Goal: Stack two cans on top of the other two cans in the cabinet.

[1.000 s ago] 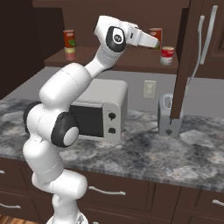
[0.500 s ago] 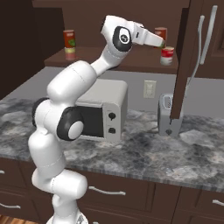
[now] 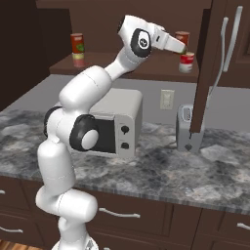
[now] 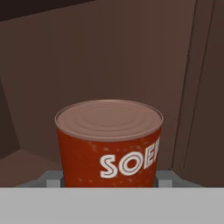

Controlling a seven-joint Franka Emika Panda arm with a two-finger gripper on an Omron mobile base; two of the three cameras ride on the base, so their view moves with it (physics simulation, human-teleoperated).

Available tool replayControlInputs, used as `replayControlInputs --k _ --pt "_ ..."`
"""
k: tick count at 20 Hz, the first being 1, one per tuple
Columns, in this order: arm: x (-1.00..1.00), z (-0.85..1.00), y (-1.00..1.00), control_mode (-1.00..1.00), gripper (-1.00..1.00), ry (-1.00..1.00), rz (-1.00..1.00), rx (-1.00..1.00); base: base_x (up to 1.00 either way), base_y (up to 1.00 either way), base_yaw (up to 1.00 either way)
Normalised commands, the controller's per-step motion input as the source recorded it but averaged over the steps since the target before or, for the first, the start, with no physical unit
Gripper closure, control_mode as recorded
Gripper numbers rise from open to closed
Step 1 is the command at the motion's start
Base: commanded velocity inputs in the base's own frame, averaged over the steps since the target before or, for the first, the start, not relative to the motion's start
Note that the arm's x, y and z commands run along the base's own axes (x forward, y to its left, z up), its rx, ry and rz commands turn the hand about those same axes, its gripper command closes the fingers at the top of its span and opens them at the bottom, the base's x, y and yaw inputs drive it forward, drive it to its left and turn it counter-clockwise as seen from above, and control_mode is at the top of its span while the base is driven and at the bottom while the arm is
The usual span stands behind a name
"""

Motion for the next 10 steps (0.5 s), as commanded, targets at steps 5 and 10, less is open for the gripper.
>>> replayControlInputs --k 5,10 --pt "0.15 0.0 -0.17 -1.0 1.0 -0.03 0.0 0.0 0.0 0.0 0.0" --pt "0.17 0.0 -0.17 -1.0 1.0 -0.02 0.0 0.0 0.0 0.0 0.0"
